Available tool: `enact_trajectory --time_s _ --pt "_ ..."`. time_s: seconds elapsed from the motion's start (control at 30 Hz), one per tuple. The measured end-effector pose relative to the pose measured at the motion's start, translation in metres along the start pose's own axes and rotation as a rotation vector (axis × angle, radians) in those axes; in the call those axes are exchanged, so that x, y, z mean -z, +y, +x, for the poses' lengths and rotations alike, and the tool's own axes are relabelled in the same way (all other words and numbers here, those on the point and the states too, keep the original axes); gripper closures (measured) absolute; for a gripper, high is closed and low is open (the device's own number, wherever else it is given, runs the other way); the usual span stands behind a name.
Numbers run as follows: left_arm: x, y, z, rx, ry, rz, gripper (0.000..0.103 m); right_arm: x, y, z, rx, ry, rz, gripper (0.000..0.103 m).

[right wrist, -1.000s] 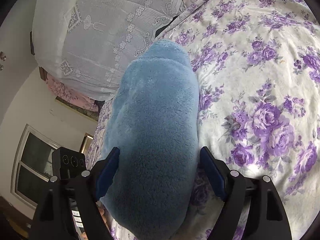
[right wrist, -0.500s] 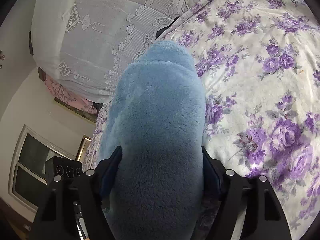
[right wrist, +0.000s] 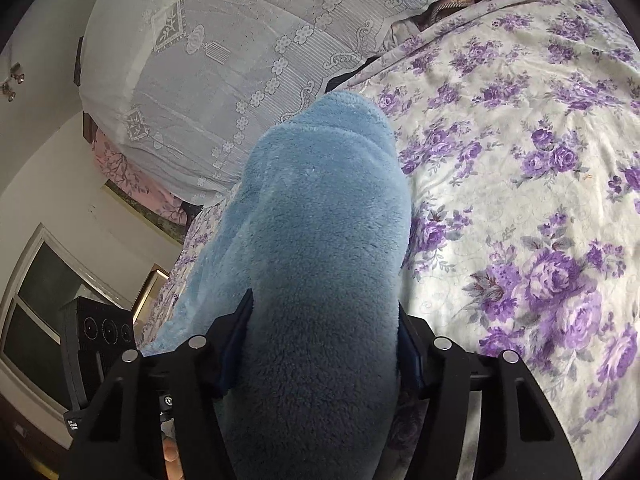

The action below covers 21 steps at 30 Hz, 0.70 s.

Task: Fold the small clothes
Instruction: 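Close the right tool on the end of the folded blue jacket, then lift the held blue jacket with the right tool and carry it toward the window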

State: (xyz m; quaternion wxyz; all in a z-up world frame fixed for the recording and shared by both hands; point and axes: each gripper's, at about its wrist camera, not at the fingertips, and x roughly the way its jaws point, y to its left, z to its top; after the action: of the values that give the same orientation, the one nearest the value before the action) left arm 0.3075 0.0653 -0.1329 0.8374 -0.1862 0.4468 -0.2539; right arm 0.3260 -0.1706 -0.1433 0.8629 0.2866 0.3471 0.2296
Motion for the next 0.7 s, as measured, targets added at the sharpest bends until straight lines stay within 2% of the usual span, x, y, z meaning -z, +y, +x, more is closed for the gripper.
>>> enact_trajectory --time_s 0.27,0.7 --pt "0.024 -0.025 -0.009 -0.013 -0.033 0.045 0.025 0.012 -0.001 -0.037 0.03 -0.024 0.001 0.041" --pt "0.082 -0.057 -0.021 0.041 -0.035 0.055 0.025 0.054 -0.006 -0.11 0.066 -0.028 -0.025 0.041"
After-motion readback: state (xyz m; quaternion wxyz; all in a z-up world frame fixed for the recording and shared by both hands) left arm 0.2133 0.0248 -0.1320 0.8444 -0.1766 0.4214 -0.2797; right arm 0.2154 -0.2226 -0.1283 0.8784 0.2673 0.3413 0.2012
